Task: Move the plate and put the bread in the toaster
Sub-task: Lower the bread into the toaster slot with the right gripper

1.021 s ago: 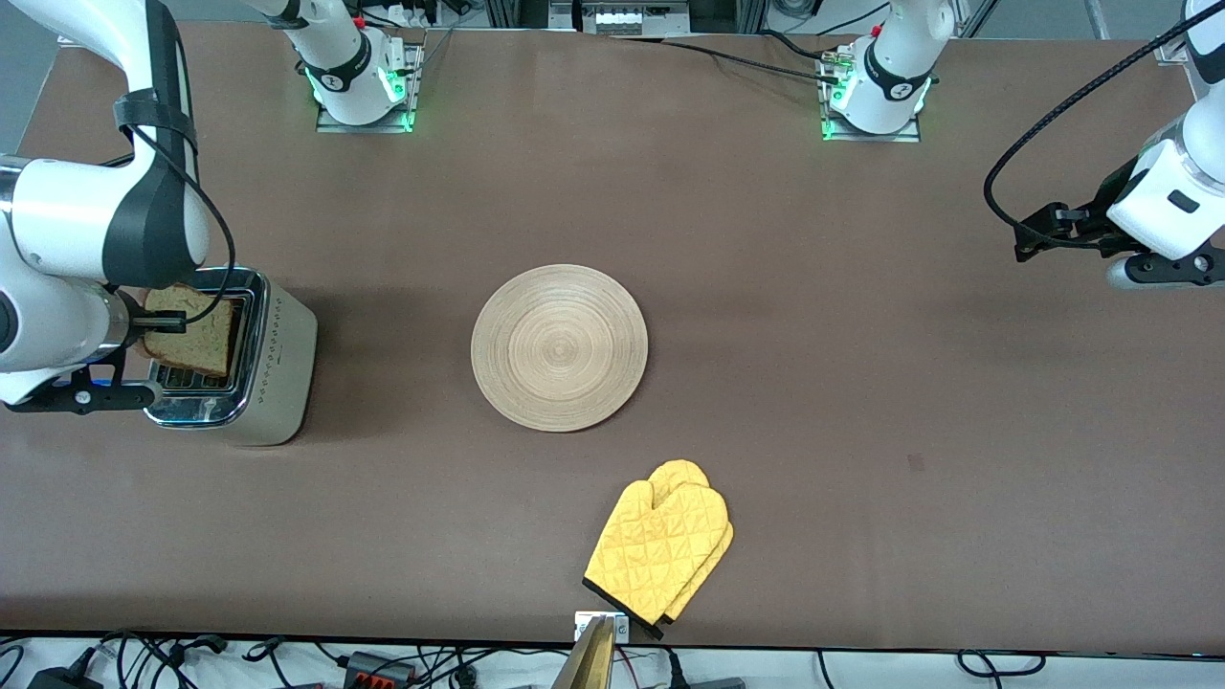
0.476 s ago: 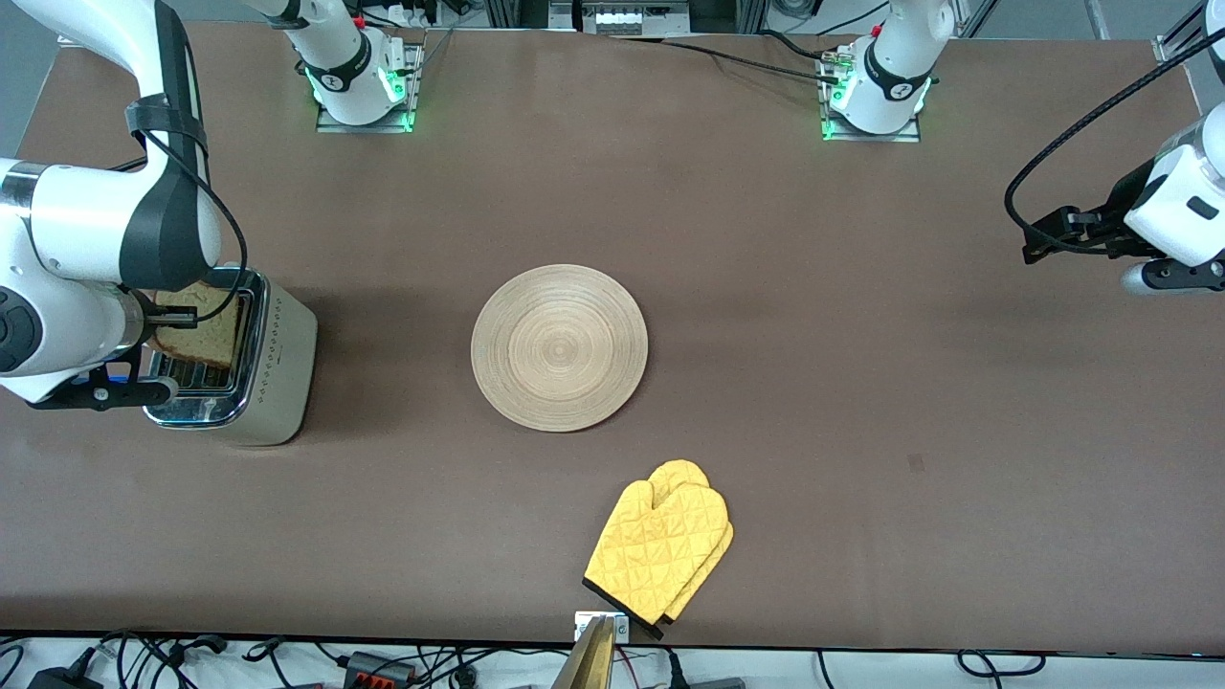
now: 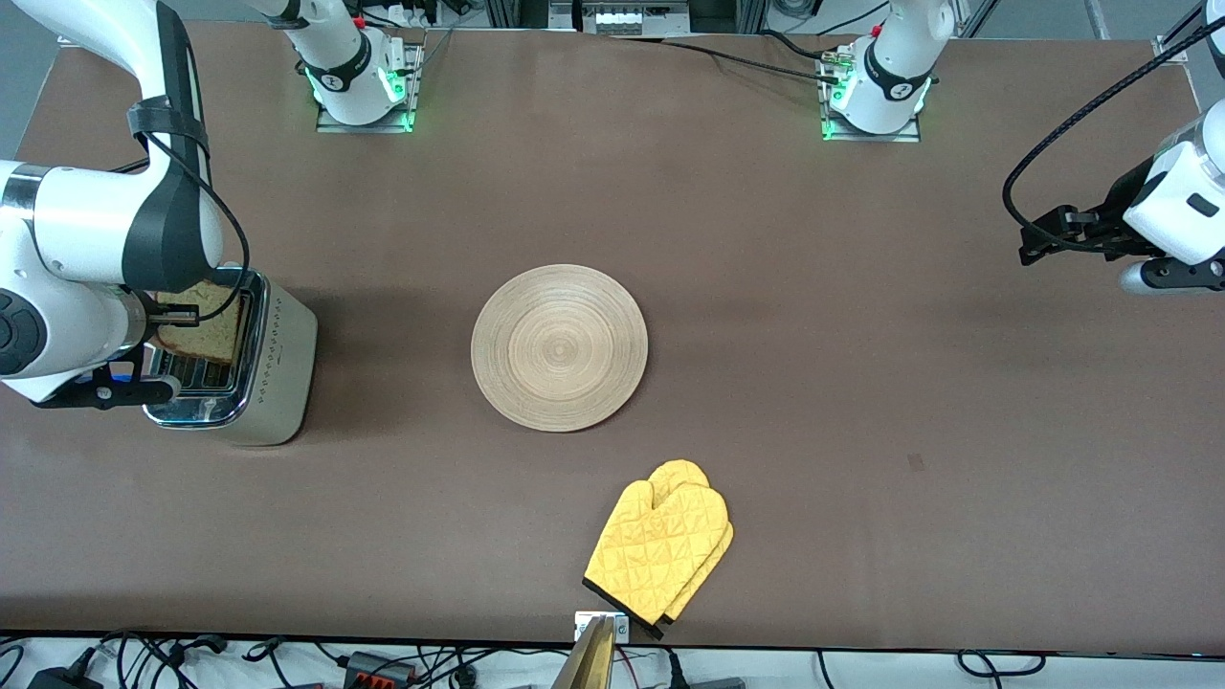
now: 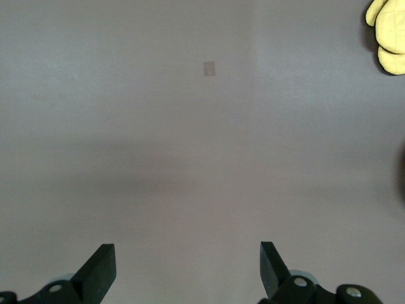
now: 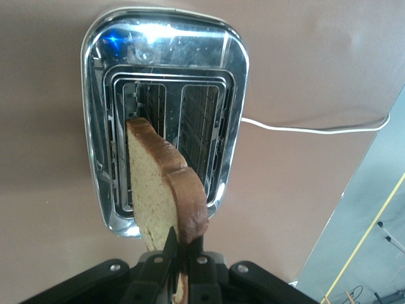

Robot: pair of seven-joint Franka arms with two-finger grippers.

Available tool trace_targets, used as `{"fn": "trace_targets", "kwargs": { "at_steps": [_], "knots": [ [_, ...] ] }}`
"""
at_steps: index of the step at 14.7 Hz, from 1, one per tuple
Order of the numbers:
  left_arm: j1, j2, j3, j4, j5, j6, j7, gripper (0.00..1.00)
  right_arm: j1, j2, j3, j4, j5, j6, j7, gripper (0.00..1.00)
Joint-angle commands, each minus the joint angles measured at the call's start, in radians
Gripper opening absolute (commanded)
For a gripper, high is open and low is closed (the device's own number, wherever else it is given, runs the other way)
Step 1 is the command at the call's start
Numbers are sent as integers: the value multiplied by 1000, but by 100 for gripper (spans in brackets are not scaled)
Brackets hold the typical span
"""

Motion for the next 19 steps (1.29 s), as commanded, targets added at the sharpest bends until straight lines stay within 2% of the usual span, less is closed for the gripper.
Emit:
{"fn": "trace_targets", "kwargs": {
  "at_steps": [1, 14, 17, 19],
  "knots": [
    [-8, 26, -5, 38, 13, -25, -6, 100, -6, -4, -2, -4, -12, 38, -19, 0],
    [4, -12, 2, 24, 15, -23, 11, 100, -5, 34, 0, -12, -3, 58, -16, 0],
    [4, -14, 3, 20, 18, -5, 12, 100, -8, 54, -2, -14, 46, 59, -18, 0],
    [4, -14, 3, 21, 18, 0, 12, 100, -8, 62, 0, -14, 48, 61, -16, 0]
  ]
}}
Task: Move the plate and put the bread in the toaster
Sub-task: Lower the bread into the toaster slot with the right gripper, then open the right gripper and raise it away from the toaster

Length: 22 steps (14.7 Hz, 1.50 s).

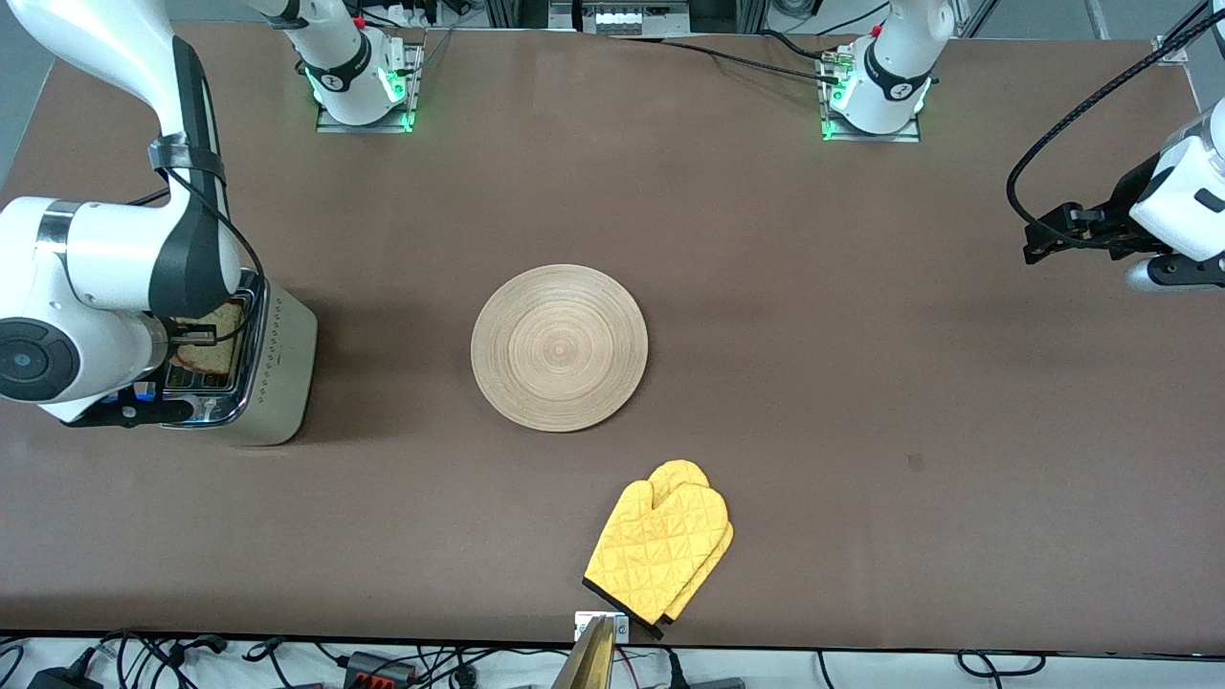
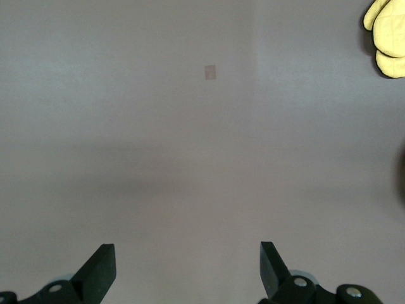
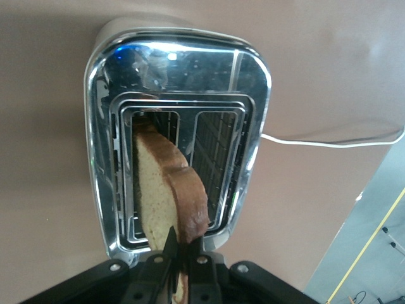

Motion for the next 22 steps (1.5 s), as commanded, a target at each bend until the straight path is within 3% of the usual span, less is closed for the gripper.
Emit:
{"fn": "trace_targets", "kwargs": {
  "at_steps": [1, 2, 3, 5, 16, 18, 22],
  "knots": [
    [5, -9, -1, 2, 13, 8, 11, 100, -2, 5, -2, -9, 18, 9, -16, 0],
    [5, -8, 0, 2, 15, 8, 11, 100, -2, 10, -2, -9, 18, 10, -16, 0],
    [5, -8, 0, -1, 15, 8, 11, 100, -2, 16, -2, -9, 18, 10, -11, 8],
    [5, -11, -1, -14, 33, 14, 11, 100, -5, 18, -2, -8, 19, 16, 5, 100],
    [16, -19, 3, -14, 28, 46, 5, 100, -21, -160, -9, 12, 167, -25, -16, 100],
    [16, -23, 3, -11, 25, 17, -1, 100, -22, -177, -9, 14, 199, -75, -22, 100],
    [16, -25, -4, -12, 22, 14, -19, 100, -30, -182, -15, 37, 245, -44, -8, 100]
  ]
}}
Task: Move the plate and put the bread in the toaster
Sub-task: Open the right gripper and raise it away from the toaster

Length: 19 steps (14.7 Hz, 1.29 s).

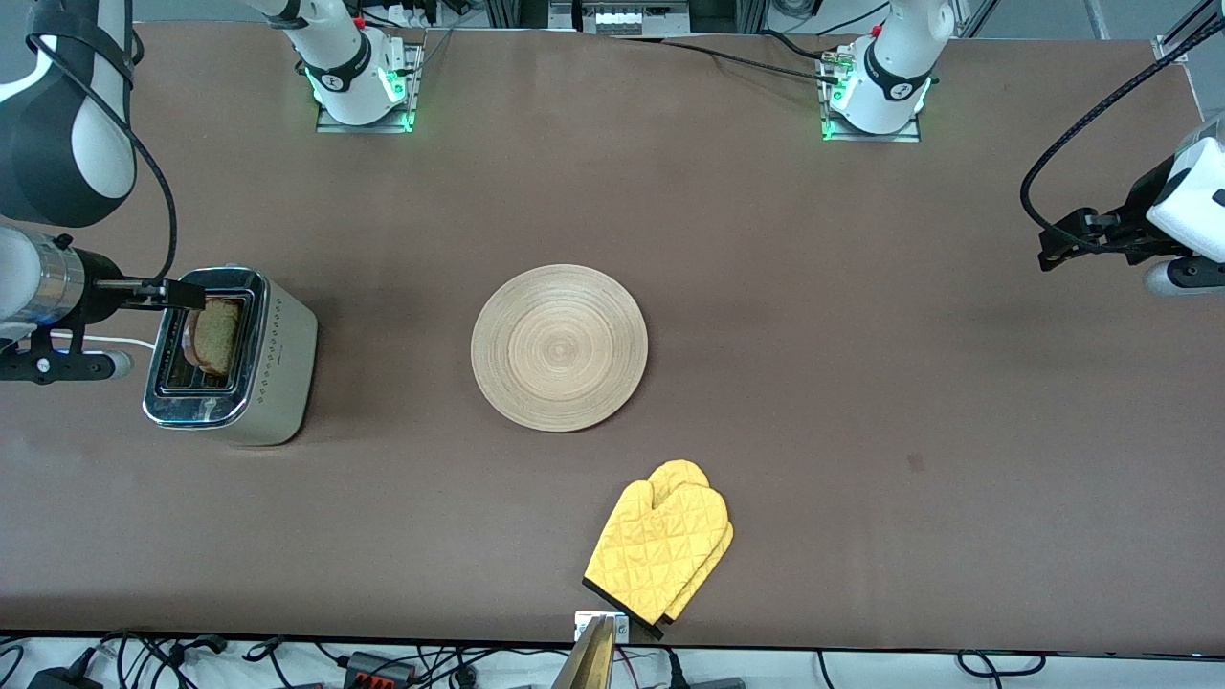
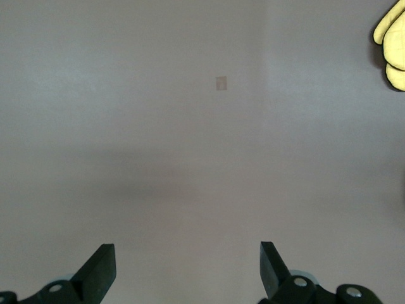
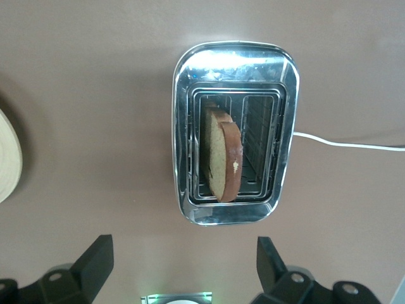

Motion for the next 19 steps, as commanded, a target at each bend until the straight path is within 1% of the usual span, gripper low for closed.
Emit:
{"fn": "trace_targets", "kwargs": {
  "at_steps": [1, 2, 5, 7, 8, 9, 11, 12, 13, 15, 19],
  "knots": [
    [5, -21, -8, -10, -3, -13, -58, 100, -7, -14, -4, 21, 25, 15, -5, 100],
    [5, -21, -8, -10, -13, -11, -90, 100, -7, -14, -4, 35, 25, 15, -4, 100],
    [5, -21, -8, -8, -15, -11, -93, 100, -9, -14, -1, 78, 30, 22, -2, 100],
    [5, -18, -8, -5, -18, -9, -93, 100, -10, -19, 4, 85, 34, 52, -4, 100],
    [5, -16, -8, -3, -27, -6, -92, 100, -39, -28, 19, 85, 33, 67, -4, 100],
    [5, -16, -8, -3, -38, -6, -92, 100, -82, -33, 65, 85, 34, 87, -5, 100],
    [5, -16, -6, -3, -44, -5, -90, 100, -246, -48, 216, 71, 37, 113, -4, 100],
    [5, -16, -6, -3, -47, -3, -90, 100, -303, -74, 276, 37, 30, 139, -4, 100],
    [5, -16, -7, -3, -47, -3, -89, 100, -322, -92, 294, 5, 20, 169, -5, 100],
    [5, -16, -6, -3, -47, -3, -61, 100, -330, -123, 294, -49, 14, 207, 11, 100],
    [5, -16, -1, -2, -56, -3, -55, 100, -325, -148, 292, -73, -12, 210, 48, 100]
  ]
}}
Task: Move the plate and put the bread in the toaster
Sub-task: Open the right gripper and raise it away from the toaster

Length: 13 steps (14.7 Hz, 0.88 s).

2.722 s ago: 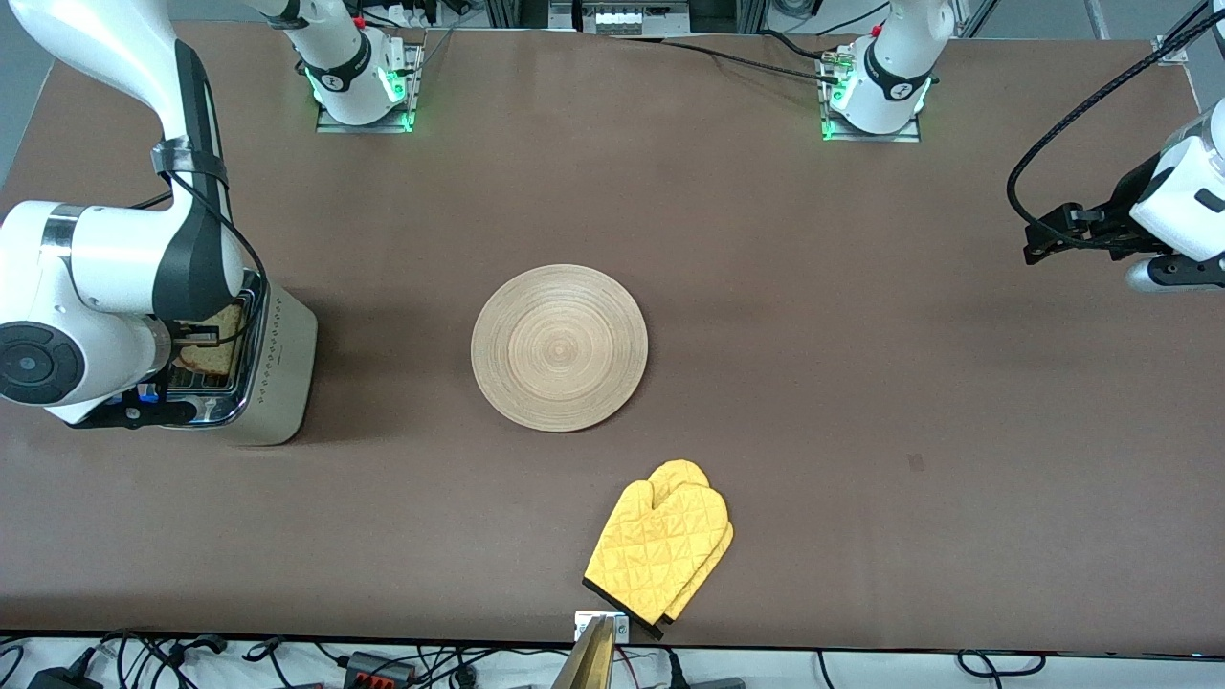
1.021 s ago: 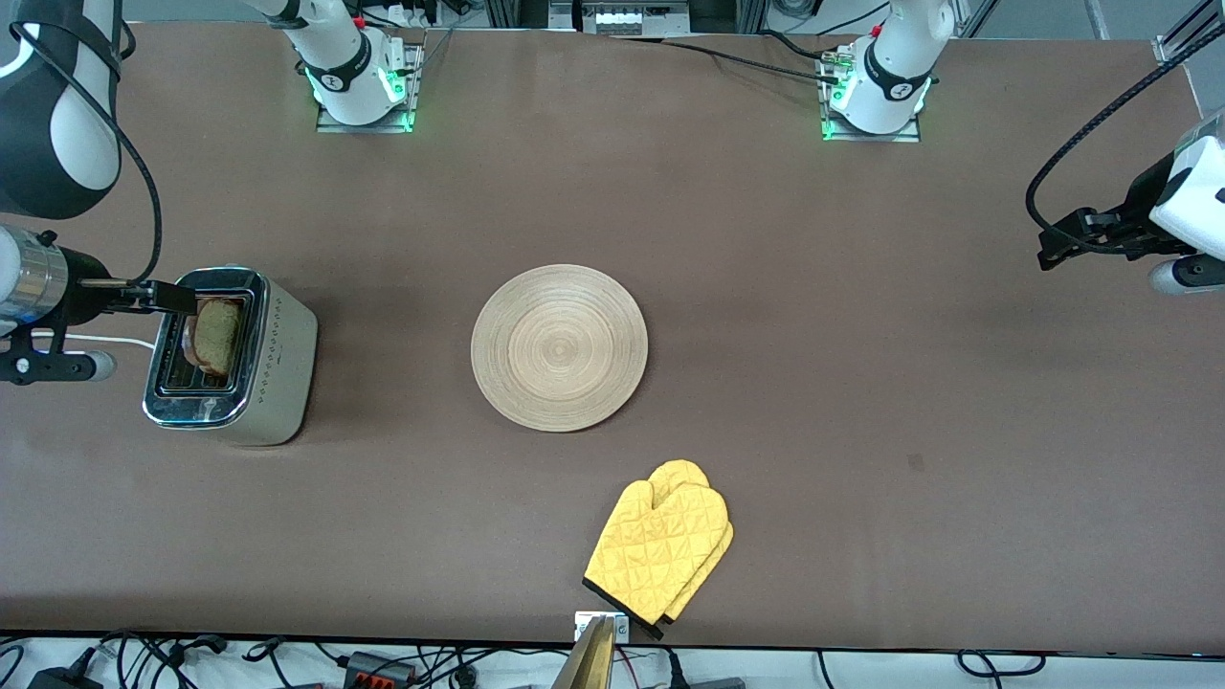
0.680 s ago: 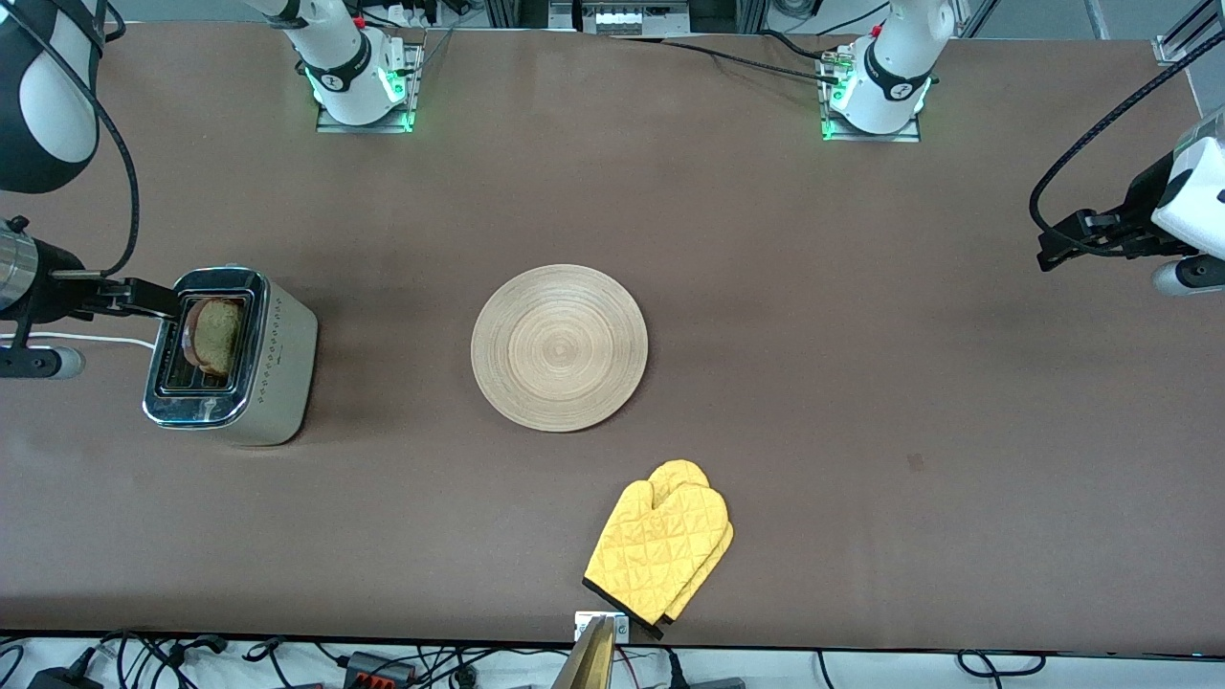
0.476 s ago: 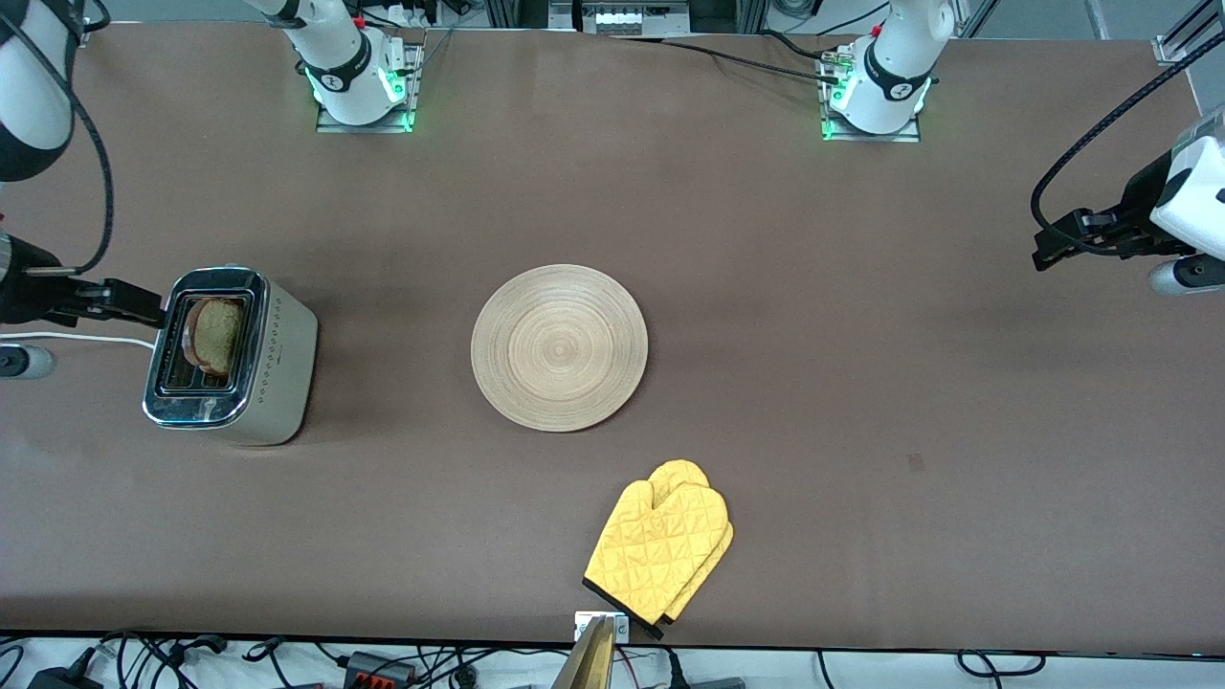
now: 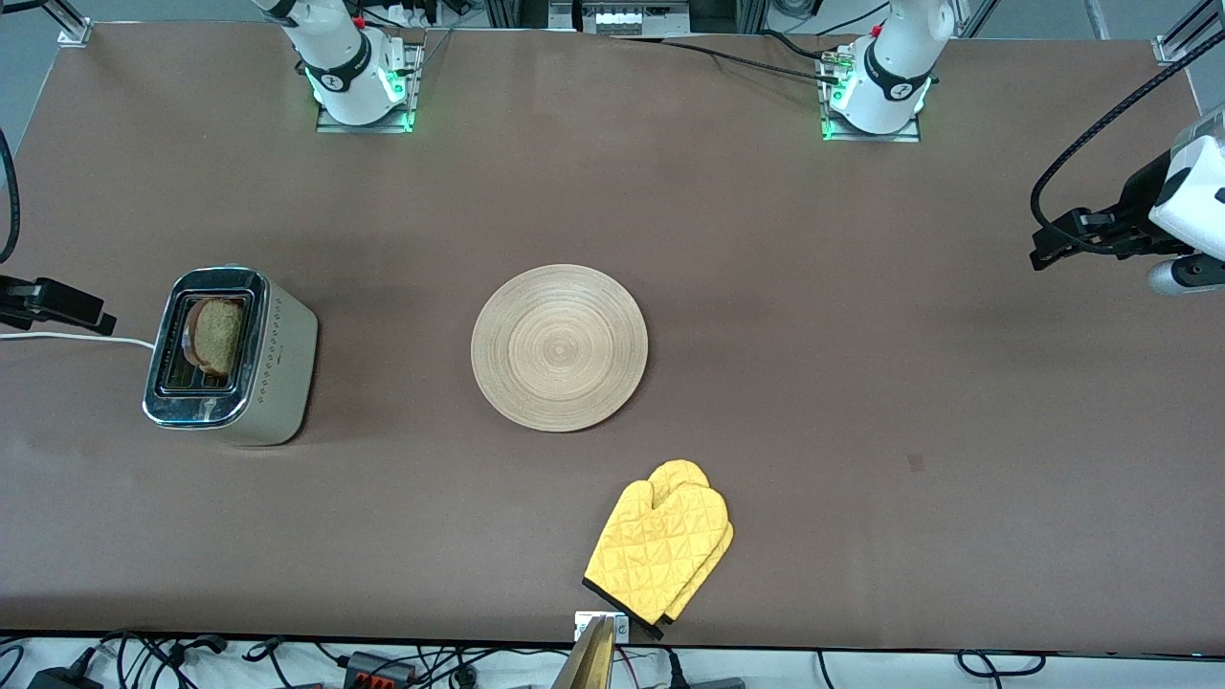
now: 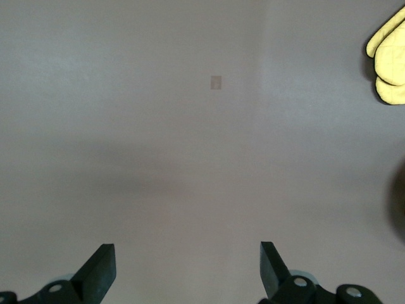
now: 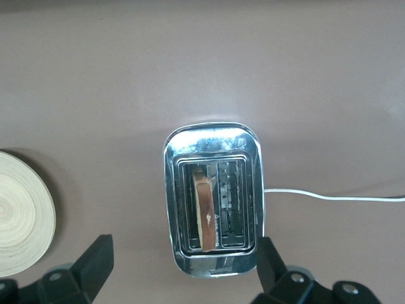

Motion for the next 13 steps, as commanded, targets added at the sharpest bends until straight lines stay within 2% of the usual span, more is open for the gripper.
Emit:
{"fn": "trace_targets", "kwargs": {
  "at_steps": [1, 6, 13],
  "knots": [
    [7, -12, 2, -3, -23, -2, 21, 100, -3, -79, 21, -99, -39, 33, 24, 100],
    [7, -12, 3, 0, -23, -6, 21, 100, 0, -263, 27, -390, -48, 178, 21, 100],
    [8, -11, 3, 0, -23, -8, 19, 100, -3, -271, 27, -386, -46, 137, 7, 100]
  ]
}}
